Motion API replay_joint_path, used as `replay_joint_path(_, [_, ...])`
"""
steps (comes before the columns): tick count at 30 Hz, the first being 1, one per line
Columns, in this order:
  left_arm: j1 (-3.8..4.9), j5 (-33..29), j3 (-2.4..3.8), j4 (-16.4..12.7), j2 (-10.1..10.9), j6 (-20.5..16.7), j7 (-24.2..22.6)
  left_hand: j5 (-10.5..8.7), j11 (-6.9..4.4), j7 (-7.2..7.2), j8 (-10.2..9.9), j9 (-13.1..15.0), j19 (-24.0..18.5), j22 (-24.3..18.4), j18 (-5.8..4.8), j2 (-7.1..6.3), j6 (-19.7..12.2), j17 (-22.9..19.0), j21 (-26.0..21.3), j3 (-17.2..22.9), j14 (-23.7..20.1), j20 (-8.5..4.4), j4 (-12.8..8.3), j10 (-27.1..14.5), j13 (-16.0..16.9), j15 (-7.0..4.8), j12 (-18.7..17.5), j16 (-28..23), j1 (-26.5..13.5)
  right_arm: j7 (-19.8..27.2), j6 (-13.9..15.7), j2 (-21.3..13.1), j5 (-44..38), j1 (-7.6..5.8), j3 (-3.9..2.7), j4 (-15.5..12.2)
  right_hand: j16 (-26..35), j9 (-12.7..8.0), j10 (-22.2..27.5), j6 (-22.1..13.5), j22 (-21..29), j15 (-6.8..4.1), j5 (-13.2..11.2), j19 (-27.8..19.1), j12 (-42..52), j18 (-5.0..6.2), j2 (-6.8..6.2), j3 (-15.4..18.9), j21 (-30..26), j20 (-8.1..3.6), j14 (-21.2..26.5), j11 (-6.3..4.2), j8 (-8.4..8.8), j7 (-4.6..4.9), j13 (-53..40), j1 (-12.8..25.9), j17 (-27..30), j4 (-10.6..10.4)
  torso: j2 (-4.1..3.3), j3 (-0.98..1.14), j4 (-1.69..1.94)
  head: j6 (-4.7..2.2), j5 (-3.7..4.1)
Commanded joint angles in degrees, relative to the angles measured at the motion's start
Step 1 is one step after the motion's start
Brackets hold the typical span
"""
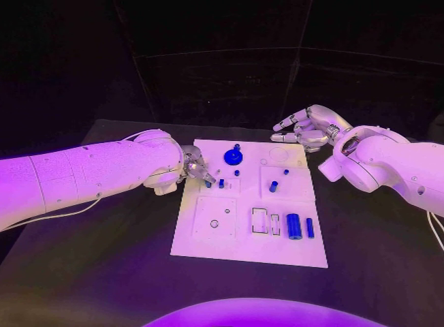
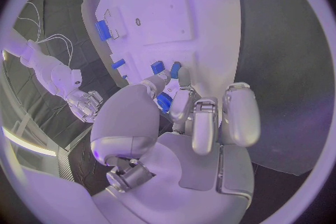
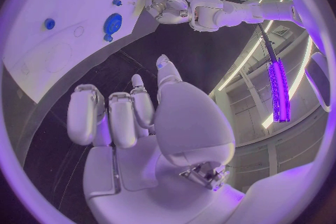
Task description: Assemble the parts on the task board
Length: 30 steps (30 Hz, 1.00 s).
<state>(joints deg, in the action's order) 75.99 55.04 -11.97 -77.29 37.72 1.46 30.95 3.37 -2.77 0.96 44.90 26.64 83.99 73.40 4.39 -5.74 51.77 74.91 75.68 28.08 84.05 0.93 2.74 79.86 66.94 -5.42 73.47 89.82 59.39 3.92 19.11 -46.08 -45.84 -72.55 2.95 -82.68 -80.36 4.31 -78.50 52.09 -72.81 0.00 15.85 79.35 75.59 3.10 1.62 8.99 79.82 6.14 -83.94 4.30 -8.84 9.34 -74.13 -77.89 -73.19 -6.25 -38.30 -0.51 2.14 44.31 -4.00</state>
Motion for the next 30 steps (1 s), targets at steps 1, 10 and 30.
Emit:
replay_joint_path(1, [-0.04,0.17,-0.07,0.27,-0.03,0.47,1.03,-0.32,0.1,0.33,0.26,-0.11,0.6,0.11,-0.51,0.02,0.15,15.09,0.35,-1.58,5.95,-0.53,0.38,0.24,0.09,-0.45,0.39,0.18,-0.83,0.59,0.23,0.01,0.18,-0.11,-0.03,-0.13,0.42,-0.1,0.33,-0.24,0.08,-0.27,0.23,-0.32,-0.32,0.93,0.21,0.46,-0.22,-0.16,-2.56,-0.13,-0.21,-0.17,0.07,0.49,0.05,-0.13,0.0,-0.02,0.0,0.07,0.02])
replay_joint_path(10, [-0.04,0.17,-0.07,0.66,-0.05,-0.11,1.1,-0.32,0.15,0.41,0.58,-0.49,0.64,0.23,-0.51,0.07,0.21,15.09,0.24,-8.85,5.95,-0.54,2.19,0.16,0.01,-0.42,0.41,0.18,-1.41,0.66,0.41,-0.02,0.26,-0.11,-0.03,-0.13,0.5,-0.12,0.39,-0.3,0.19,-0.26,0.28,-0.39,-0.38,0.95,0.26,0.73,-0.31,-0.16,-2.54,-0.11,-0.26,-0.17,0.14,0.9,0.12,-0.4,0.01,0.0,0.0,0.08,0.03])
replay_joint_path(30, [-0.03,-8.48,-0.02,-0.89,2.89,-11.69,-12.8,-0.45,2.69,3.33,-3.21,-3.6,-2.57,-7.12,1.06,2.04,-6.78,13.89,-7.4,-22.8,5.6,0.78,5.36,-11.38,-17.13,1.41,-13.17,-0.58,4.28,0.71,0.47,-0.07,0.29,-0.11,-0.03,0.11,0.51,-0.12,0.38,-0.32,0.2,-0.26,0.28,-0.39,-0.37,0.95,0.25,0.82,-0.32,-0.15,-2.54,-0.11,-0.28,-0.17,0.14,1.03,0.13,-0.48,0.02,-0.02,0.0,0.03,0.24])
